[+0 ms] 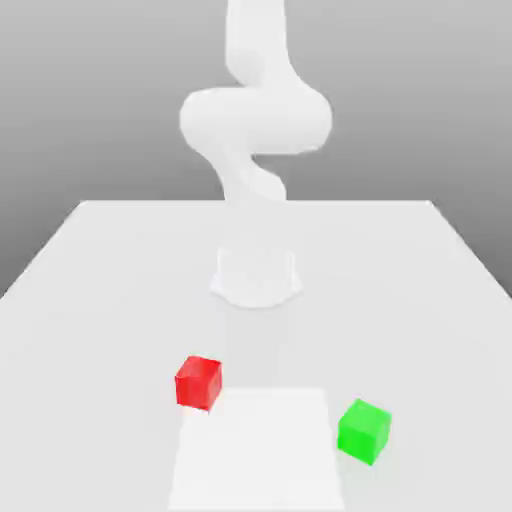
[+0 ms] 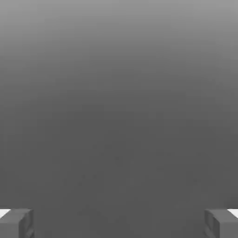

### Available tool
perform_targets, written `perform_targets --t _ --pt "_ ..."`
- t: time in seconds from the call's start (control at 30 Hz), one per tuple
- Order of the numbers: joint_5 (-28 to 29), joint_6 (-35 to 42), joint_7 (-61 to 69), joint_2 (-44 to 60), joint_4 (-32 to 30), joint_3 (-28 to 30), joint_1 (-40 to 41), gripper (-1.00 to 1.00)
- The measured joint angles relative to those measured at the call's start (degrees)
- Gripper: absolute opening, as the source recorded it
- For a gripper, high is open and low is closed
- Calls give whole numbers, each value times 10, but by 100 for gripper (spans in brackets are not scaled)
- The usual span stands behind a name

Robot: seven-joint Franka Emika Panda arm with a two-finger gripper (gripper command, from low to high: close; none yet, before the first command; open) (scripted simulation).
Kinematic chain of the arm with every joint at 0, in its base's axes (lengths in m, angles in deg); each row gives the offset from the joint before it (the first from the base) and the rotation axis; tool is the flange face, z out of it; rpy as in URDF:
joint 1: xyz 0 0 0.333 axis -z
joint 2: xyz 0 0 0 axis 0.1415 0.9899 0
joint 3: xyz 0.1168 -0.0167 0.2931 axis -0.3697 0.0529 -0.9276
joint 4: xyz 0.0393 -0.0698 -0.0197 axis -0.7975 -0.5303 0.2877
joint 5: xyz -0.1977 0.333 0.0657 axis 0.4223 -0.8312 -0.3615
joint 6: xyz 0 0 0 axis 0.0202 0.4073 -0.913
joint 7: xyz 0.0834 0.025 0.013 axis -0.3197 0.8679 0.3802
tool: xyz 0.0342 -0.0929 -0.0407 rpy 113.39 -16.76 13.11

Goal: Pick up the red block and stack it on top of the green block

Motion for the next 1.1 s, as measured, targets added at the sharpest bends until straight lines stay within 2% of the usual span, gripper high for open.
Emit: perform_targets --t 0.53,0.63,0.77,0.8,1.0,1.1 --pt "21 -235 -39 292 -302 42 77 0" --pt "-1 -322 -25 405 -322 49 82 0" --pt "-34 -400 -2 499 -315 22 102 0" --pt "-37 -415 0 517 -313 14 109 -100" --pt "-36 -423 -1 526 -312 11 112 -100" --pt "-24 -392 -10 489 -317 19 108 -100"
